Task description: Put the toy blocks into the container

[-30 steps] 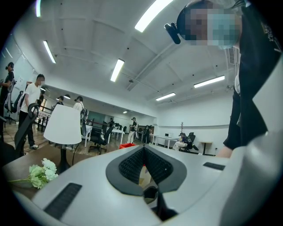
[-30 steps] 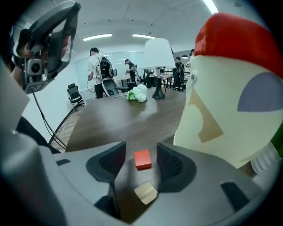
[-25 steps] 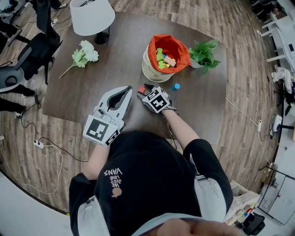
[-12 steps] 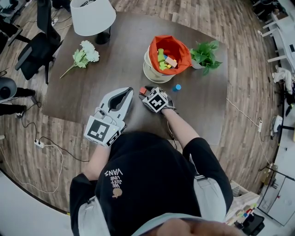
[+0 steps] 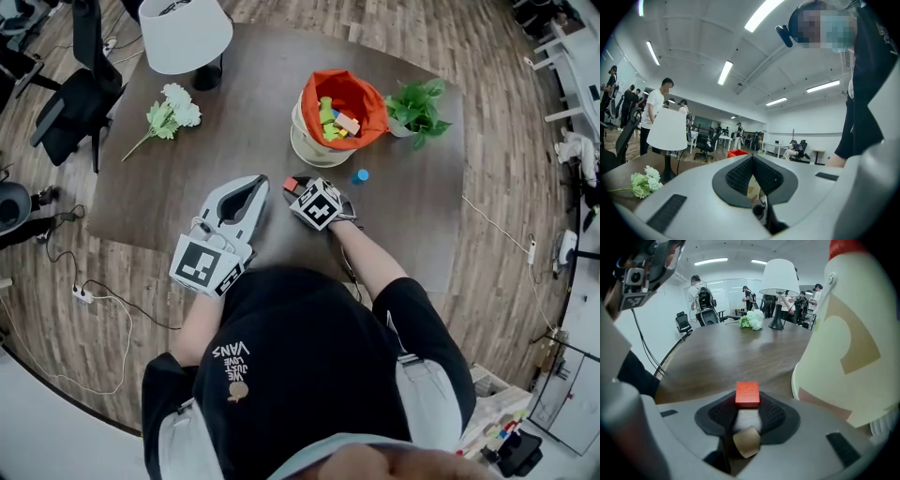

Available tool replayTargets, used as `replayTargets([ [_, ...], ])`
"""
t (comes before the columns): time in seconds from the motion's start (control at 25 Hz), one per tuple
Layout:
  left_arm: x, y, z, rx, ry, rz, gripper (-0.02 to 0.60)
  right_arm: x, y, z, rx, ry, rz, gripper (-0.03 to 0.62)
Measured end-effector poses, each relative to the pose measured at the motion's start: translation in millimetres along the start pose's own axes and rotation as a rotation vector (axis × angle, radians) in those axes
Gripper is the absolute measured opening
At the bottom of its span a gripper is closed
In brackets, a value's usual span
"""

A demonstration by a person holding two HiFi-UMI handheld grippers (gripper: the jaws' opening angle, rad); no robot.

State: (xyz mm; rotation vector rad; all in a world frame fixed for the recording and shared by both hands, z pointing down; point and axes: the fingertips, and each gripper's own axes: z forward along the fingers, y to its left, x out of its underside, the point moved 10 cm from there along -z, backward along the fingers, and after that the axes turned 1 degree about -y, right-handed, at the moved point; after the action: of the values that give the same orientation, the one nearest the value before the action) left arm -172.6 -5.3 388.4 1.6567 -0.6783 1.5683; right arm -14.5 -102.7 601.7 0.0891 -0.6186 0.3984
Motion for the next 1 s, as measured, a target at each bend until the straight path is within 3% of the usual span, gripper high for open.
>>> replayTargets([
  [0.4,0,1,2,0.013,-0.003,0.000,0.011,-10,3,-23,0.047,-0.103,0.023,0.152],
  [1.0,-1,2,4,0.043,-0.014,-0.010,0.011,-54,11,-126,0.171,-0.456,0.046,0.152],
])
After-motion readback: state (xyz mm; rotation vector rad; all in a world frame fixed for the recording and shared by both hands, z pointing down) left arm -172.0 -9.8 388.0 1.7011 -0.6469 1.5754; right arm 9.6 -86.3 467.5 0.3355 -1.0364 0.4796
